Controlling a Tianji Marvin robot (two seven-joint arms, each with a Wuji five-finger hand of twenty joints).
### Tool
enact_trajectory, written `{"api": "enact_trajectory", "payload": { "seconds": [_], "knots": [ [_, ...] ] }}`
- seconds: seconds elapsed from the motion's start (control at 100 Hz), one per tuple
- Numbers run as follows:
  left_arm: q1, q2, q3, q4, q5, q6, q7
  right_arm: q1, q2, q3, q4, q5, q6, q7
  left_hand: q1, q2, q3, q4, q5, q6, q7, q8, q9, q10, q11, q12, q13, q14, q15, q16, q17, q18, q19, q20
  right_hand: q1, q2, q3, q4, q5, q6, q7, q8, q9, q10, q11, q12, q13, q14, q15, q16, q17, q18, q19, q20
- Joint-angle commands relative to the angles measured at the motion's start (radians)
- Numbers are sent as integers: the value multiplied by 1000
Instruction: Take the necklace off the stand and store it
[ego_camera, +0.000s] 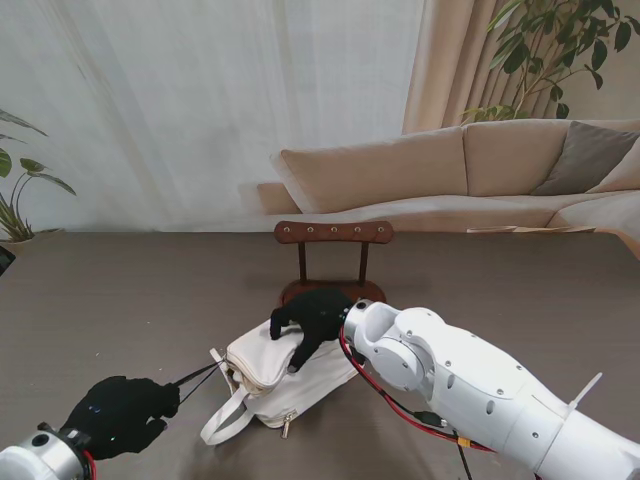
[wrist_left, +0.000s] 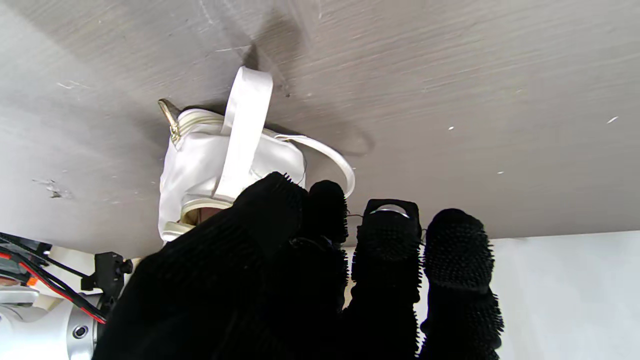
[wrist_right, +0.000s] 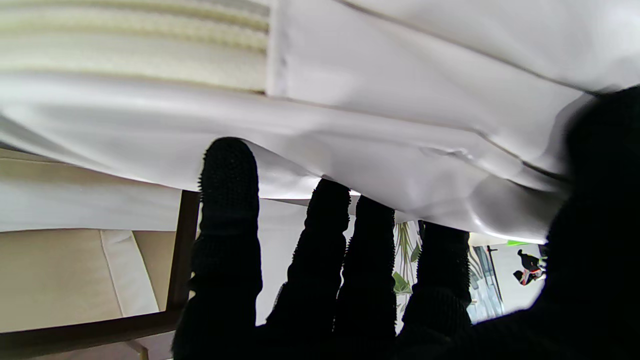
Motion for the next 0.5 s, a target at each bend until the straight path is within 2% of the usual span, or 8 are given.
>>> {"api": "enact_trajectory", "payload": {
  "seconds": [0.0, 0.15, 0.28, 0.4, 0.49],
  "knots": [
    [35, -11, -25, -80, 9, 8, -28, -53, 31, -39, 114, -23, 18, 70, 23, 11, 18, -13, 144, -2, 200, 37, 192, 116, 218, 12, 25, -9, 11, 5, 3, -5, 21, -1, 111, 461, 123, 71, 131, 216, 97, 88, 154, 129, 131, 59, 194, 197, 192, 82, -422, -4, -25, -7],
    [75, -21, -47, -85, 32, 0, 32, -43, 29, -52, 122, -20, 19, 70, 19, 12, 22, -15, 144, -5, 200, 38, 192, 115, 217, 13, 25, -11, 11, 4, 3, -5, 21, -1, 110, 463, 122, 72, 130, 216, 97, 88, 153, 128, 131, 59, 191, 193, 192, 81, -422, -8, -24, -6],
    [80, -23, -37, -88, 43, -4, 62, -43, 30, -54, 121, -21, 22, 72, 18, 11, 24, -16, 145, -5, 200, 38, 193, 114, 216, 13, 26, -10, 11, 4, 7, -5, 22, -2, 111, 463, 121, 72, 129, 215, 97, 88, 152, 126, 131, 58, 190, 190, 193, 81, -425, -11, -24, -5],
    [35, -15, 11, -85, 31, -9, 40, -42, 29, -58, 118, -18, 29, 75, 17, 11, 24, -16, 145, -5, 199, 39, 194, 113, 216, 13, 27, -10, 11, 4, 7, -6, 21, -2, 110, 466, 120, 72, 126, 219, 95, 88, 148, 127, 130, 58, 186, 190, 193, 80, -429, -13, -25, -5],
    [-22, -4, 60, -79, 15, -6, -11, -45, 29, -60, 114, -17, 31, 74, 16, 12, 24, -16, 145, -4, 198, 39, 194, 113, 215, 13, 27, -10, 11, 3, 7, -6, 21, -3, 107, 467, 118, 72, 122, 219, 92, 88, 146, 127, 130, 58, 184, 192, 193, 80, -430, -11, -25, -4]
  ]
}}
